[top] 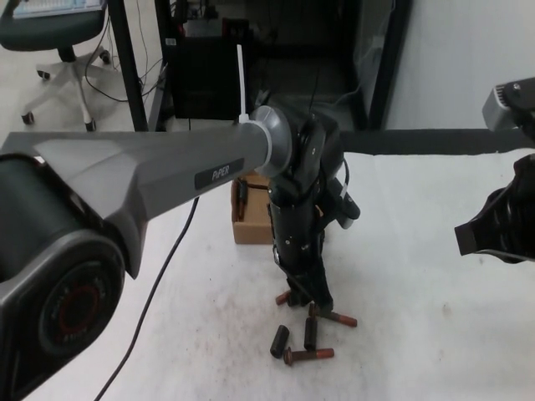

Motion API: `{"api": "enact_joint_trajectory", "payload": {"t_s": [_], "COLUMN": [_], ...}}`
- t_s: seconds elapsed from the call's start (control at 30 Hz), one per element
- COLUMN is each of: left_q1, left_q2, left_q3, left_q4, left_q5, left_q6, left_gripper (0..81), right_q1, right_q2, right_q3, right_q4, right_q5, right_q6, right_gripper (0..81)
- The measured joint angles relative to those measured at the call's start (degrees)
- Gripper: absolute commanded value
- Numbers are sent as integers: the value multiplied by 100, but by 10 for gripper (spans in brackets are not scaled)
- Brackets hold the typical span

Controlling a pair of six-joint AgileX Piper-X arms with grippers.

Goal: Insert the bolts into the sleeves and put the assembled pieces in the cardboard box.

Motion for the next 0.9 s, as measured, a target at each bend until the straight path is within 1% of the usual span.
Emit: {"api": "enact_joint_trajectory", "payload": {"t_s": [0.3, 0.73, 0.9], "left_q1": [0, 30, 55], "left_q2": [0, -145, -176], "left_q3": [0, -316, -363], "left_q4": [70, 144, -230], "left_q5": [0, 0, -12], "left_q6": [0, -27, 25], "left_gripper": [296, 297, 297], "right_q1": [0, 0, 0], "right_q2": [0, 0, 0], "right_q3": [0, 0, 0], "right_q4": [0, 0, 0], "right_q5": [0, 0, 0], "right_q6": [-14, -20, -20], "right_gripper": [8, 8, 8]}}
